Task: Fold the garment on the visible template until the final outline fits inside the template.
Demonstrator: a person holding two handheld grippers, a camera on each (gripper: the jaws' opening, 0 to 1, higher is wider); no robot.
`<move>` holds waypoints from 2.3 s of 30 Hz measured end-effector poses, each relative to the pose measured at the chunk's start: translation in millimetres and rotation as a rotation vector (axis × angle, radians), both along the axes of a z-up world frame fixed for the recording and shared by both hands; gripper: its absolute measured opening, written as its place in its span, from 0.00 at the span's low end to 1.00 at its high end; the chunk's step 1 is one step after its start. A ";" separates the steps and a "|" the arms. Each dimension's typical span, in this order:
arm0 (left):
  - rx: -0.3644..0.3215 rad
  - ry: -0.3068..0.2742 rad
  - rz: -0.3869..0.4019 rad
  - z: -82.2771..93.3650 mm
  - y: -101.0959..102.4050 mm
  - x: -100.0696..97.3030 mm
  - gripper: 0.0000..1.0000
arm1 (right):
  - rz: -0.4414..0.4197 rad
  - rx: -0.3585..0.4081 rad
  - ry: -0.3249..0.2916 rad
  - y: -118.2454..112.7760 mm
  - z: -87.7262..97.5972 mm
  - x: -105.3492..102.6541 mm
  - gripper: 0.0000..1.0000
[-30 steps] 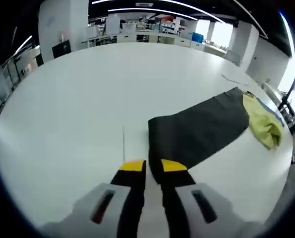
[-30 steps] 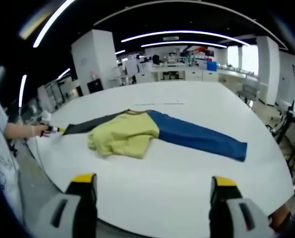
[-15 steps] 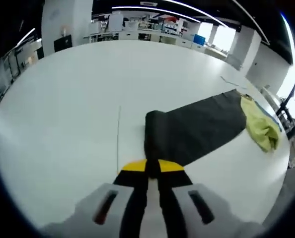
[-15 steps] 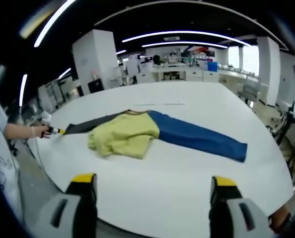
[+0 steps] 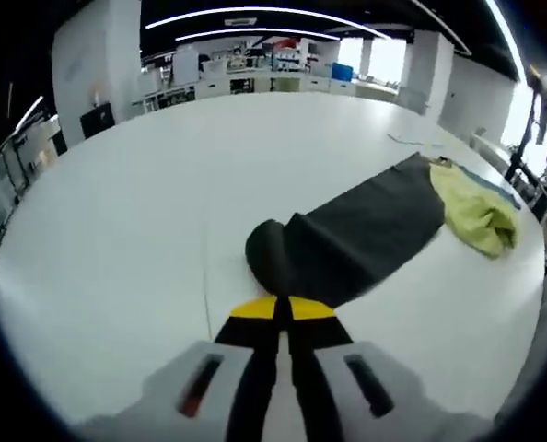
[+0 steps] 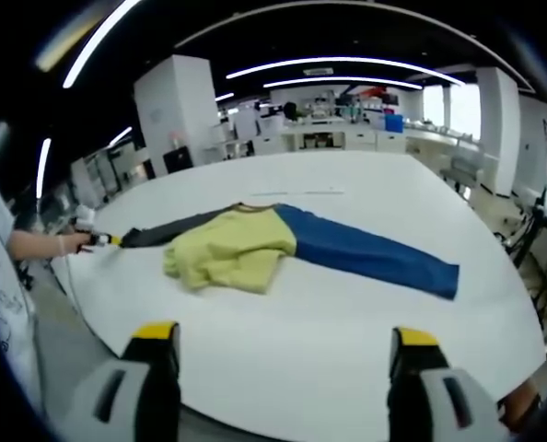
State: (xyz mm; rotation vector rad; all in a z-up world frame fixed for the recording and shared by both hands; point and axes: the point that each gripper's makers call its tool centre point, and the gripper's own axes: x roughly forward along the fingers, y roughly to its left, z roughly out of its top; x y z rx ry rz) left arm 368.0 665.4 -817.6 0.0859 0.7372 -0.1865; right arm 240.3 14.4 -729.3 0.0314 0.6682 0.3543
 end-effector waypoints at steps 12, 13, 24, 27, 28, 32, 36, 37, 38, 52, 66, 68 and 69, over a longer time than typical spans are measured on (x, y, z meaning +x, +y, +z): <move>0.040 0.027 0.048 -9.1 22.2 11.4 0.00 | -0.012 0.000 -0.007 -5.0 1.7 1.4 0.96; 0.044 0.029 0.044 -9.6 21.2 11.2 0.00 | -0.013 -0.002 -0.006 -4.8 1.7 1.0 0.96; 0.061 0.054 0.022 -16.1 22.6 9.3 0.01 | -0.016 -0.005 0.000 -7.9 -2.4 1.2 0.96; 0.072 0.038 0.007 -12.0 22.3 7.8 0.09 | -0.014 -0.001 0.000 -7.3 -2.4 1.8 0.96; 0.074 0.034 0.008 -11.1 22.9 7.3 0.12 | -0.014 -0.001 0.000 -7.2 -2.6 2.1 0.96; 0.074 0.009 -0.004 -4.4 19.7 3.2 0.23 | -0.007 0.004 -0.006 -5.1 -2.6 3.8 0.96; 0.059 -0.023 -0.019 4.9 9.4 3.5 0.41 | 0.000 0.010 -0.011 -4.0 -3.0 5.3 0.97; 0.052 -0.030 -0.027 4.6 7.4 3.5 0.46 | 0.001 0.011 -0.012 -4.3 -3.1 5.6 0.97; 0.048 -0.035 -0.029 5.4 5.6 3.4 0.51 | 0.004 0.010 -0.013 -6.3 -3.8 6.6 0.97; -0.133 -0.105 -0.174 39.3 -78.2 -4.3 0.99 | 0.027 0.028 -0.023 -18.9 -5.6 14.9 0.99; -0.159 -0.110 -0.211 65.0 -144.8 -31.4 0.99 | 0.096 0.049 -0.028 -38.4 -3.8 23.6 0.98; -0.155 -0.112 -0.219 68.2 -157.6 -34.9 0.99 | 0.105 0.052 -0.034 -41.4 -0.7 24.7 0.98; -0.155 -0.113 -0.222 68.3 -162.3 -37.4 0.99 | 0.109 0.053 -0.038 -42.7 0.6 25.3 0.98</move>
